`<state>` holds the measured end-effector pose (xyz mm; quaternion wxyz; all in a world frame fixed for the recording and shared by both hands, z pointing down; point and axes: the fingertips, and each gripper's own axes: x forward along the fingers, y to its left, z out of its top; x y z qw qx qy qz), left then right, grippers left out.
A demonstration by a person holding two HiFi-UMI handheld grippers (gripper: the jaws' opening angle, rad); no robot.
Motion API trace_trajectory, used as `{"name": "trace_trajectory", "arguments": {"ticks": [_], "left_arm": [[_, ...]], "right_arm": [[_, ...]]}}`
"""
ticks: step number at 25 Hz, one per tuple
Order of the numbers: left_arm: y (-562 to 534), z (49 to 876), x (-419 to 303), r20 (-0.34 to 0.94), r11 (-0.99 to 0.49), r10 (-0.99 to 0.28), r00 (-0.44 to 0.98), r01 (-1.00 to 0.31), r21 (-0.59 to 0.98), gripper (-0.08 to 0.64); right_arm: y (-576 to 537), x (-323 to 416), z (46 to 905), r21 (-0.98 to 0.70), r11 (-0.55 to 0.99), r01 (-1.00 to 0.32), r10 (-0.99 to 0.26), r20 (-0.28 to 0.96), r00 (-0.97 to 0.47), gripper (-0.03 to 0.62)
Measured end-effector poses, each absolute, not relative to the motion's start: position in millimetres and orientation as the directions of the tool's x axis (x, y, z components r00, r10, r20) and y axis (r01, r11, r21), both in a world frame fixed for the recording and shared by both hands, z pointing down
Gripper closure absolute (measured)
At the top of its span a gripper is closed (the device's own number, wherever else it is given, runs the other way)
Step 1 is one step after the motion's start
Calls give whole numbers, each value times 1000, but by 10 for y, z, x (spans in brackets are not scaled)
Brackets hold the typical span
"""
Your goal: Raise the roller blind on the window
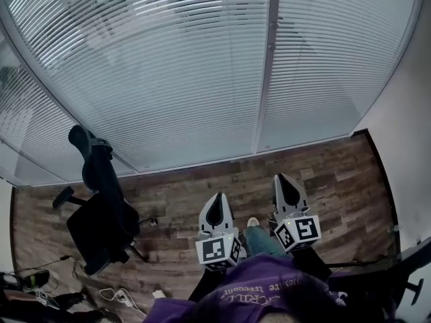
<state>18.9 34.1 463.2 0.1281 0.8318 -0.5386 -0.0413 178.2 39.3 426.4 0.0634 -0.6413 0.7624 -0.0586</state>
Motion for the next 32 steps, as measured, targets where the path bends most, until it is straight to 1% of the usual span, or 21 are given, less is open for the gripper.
{"name": "trace_trajectory", "arguments": {"ticks": [12,18,24,32], "left_arm": [[-647,4365,391,34,-318,-942,335,-919,233,558],[-878,4380,502,34,-298,-948,315,-923,242,558],[-1029,4447,476,49,-272,-955,293,-929,252,558],[-1423,4468,293,53,-284,-950,307,-925,252,558]], "right_arm": [[-775,2069,4107,-138,226,-964,-974,-23,-225,594],[-1058,2187,4108,-147,247,-958,-969,-26,-245,595],[-1225,2153,4173,-146,267,-952,-963,-10,-269,594],[-1580,2046,4212,-148,228,-962,-973,-4,-230,594]]}}
